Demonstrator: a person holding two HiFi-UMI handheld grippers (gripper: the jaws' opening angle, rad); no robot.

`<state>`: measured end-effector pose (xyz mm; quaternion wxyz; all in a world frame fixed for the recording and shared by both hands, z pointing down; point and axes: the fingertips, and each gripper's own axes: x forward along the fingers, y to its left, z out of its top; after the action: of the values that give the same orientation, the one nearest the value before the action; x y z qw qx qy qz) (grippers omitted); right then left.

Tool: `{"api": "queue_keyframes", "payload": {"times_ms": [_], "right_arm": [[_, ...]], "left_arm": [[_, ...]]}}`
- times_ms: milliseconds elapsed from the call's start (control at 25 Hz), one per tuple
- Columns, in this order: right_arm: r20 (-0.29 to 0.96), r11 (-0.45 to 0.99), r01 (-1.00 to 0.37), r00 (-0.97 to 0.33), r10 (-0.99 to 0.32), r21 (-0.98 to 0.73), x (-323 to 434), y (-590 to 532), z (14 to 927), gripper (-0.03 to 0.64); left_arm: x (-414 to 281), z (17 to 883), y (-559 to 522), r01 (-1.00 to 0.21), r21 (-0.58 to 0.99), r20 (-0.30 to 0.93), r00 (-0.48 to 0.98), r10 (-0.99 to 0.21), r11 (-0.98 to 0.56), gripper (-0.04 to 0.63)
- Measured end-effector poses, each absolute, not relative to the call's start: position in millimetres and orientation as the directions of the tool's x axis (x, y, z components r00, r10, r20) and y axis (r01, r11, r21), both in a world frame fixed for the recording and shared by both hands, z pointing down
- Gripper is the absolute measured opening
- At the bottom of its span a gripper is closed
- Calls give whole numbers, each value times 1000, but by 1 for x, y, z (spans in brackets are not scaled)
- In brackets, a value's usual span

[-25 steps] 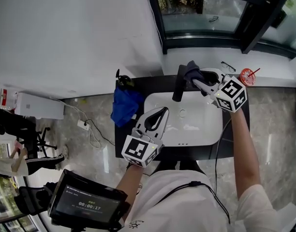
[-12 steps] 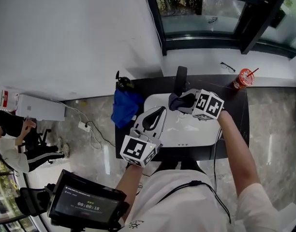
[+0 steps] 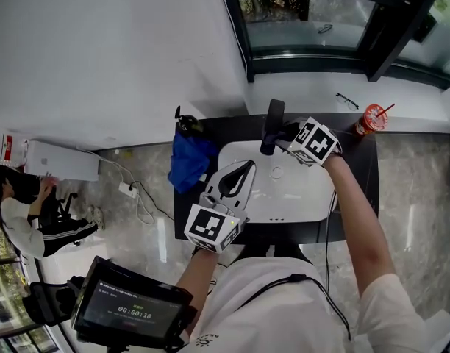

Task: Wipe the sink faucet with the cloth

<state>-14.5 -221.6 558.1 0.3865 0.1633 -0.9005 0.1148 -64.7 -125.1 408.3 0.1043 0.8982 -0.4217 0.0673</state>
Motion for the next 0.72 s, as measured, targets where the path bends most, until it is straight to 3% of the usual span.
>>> {"api": "queue_keyframes", "payload": {"times_ms": [200,400,600,720], "right_arm": [[709,861,-506,-625,-326,-51,8,-242,559,120],[705,852,-523,-619,-345,-42,32,-228,552,120],[596,928,-314,-791,-139,-201,13,-179,528,120],[590,955,-206,-806,-42,-213,-12,-157,526,120]], "left_arm": [[-64,408,-125,-772,125,213,634,-743,-623,-6],[-64,408,-126,-772,130,214,634,-743,-622,-6],[-60,409,-125,-765,137,214,643,-736,-629,-6],[-54,408,-125,-760,141,212,649,-731,-634,-6]]}}
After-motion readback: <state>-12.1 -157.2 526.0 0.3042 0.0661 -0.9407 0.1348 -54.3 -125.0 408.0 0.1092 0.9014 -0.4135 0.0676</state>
